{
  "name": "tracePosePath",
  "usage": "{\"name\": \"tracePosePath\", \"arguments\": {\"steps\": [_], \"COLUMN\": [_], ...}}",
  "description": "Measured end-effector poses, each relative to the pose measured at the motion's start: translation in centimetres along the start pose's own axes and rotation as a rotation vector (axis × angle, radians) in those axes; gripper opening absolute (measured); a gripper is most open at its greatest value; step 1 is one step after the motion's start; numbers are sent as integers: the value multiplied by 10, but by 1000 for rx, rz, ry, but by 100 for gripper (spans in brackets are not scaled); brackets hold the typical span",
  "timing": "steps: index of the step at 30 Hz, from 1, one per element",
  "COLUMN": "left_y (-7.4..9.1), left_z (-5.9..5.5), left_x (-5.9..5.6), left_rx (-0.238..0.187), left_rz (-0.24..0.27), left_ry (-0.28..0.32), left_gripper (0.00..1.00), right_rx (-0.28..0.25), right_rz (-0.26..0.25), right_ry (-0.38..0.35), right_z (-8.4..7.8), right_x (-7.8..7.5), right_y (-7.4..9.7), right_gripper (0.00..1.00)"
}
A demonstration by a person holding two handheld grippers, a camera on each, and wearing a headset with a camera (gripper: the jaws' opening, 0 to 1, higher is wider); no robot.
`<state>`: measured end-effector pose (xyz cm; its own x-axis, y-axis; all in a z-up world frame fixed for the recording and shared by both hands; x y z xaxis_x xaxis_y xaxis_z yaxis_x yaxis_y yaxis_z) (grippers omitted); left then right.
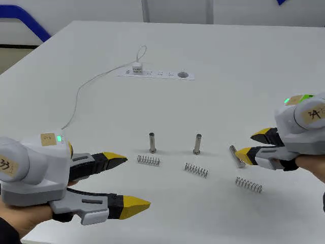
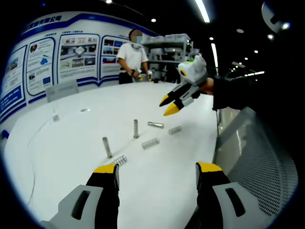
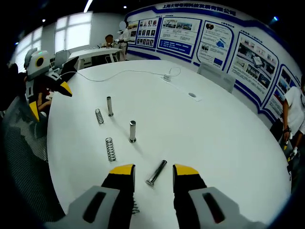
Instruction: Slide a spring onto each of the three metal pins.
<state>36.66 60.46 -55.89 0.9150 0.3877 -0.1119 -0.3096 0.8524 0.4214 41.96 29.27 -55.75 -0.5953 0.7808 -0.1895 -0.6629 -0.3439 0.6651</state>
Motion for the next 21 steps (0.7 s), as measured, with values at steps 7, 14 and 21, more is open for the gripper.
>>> {"name": "tracePosePath", "arguments": {"steps": [7, 14, 21], "left_y": [0, 0, 0], "left_z": [-1, -1, -2], "left_x": [0, 0, 0], "left_rx": [3, 2, 6], "left_rz": [0, 1, -3], "left_ry": [0, 2, 1], "left_gripper": [66, 66, 66], "right_rx": [29, 65, 120], "right_rz": [2, 10, 11], "right_ry": [-4, -51, -73], "right_z": [4, 4, -2], "right_x": [-3, -9, -14], "right_y": [-12, -26, -42], "right_gripper": [30, 28, 26]}}
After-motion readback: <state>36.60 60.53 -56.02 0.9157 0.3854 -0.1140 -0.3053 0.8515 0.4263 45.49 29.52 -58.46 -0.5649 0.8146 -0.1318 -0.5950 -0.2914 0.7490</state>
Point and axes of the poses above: the centre of the closed fingertips' face, and the gripper's own axes: y roughly backward along the fingers, x roughly to its left, z roughly out of its top, the point moved 9 cm from there along y, roughly backward along the fingers, and after that the axes turned 1 degree about -z, right-handed, at the moved point
